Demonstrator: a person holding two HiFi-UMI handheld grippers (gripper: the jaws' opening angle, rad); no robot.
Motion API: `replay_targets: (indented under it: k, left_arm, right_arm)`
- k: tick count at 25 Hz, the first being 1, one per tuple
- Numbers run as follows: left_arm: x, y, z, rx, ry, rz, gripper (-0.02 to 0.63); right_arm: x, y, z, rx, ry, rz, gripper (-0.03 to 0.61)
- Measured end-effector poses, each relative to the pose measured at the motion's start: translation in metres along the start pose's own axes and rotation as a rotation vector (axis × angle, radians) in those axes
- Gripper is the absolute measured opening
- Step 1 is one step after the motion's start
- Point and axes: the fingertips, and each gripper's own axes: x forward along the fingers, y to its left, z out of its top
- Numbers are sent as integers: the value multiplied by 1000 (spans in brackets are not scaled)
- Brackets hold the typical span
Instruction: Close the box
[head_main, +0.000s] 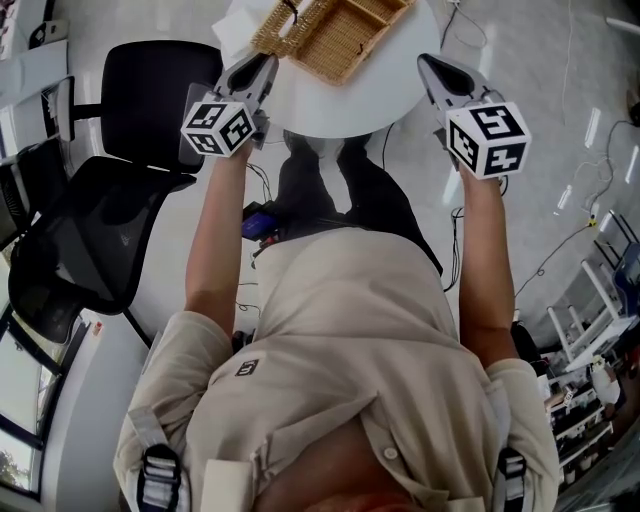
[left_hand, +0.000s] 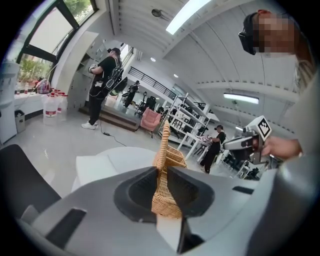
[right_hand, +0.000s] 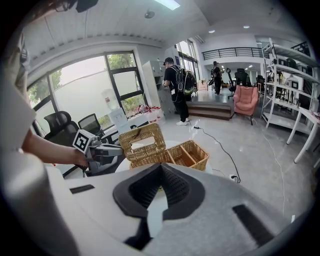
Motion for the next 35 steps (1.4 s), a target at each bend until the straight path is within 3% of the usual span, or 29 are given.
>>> replay_targets:
  k: [21,35]
  left_arm:
    - [5,-50,-17,12,101,-47,61]
    - [9,-73,-33,147,188,-61,61]
  right_arm:
    - [-37,6,-1,8,-26,-36,-8]
    - [-62,12,-12,19,-27,-75,-7]
